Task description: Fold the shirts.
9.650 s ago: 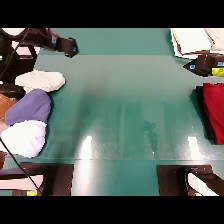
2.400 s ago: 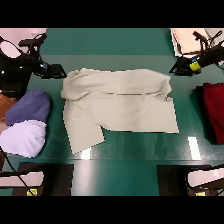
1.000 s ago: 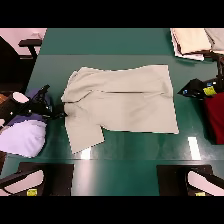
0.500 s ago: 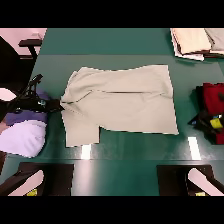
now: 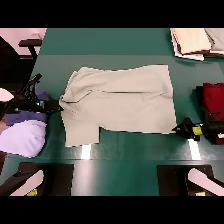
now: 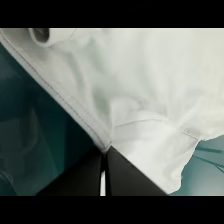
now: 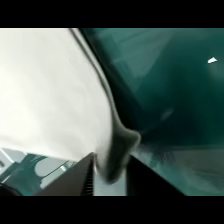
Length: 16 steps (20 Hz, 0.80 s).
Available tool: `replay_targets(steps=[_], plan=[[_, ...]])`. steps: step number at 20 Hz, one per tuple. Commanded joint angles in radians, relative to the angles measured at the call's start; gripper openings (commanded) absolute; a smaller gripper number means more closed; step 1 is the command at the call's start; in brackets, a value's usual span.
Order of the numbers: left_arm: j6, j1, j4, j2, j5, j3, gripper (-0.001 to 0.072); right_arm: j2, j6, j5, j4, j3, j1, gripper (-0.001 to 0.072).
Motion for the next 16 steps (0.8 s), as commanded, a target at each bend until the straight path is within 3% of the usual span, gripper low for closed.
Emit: replay_targets(steps=[1,2,7,16], plan=[[0.000,0.000,0.000,0.002,-0.034,0.001,0.0024,-0.018,-0.004,-0.065,0.026,0.060,0.135,0.0061],[0.000,0.000,0.000,0.006,-0.050,0.002,0.0024,0.001,-0.004,-0.069,0.026,0.093,0.166,0.0017],[-0.043,0.000,0.001,0.170,-0.062,0.175,0.0025,0.191,-0.004,-0.056,0.026,0.375,0.209,0.0017],[-0.119,0.000,0.011,0.240,-0.079,1.175,0.0025,0.367,-0.002,-0.023,0.021,1.144,0.207,0.0016]])
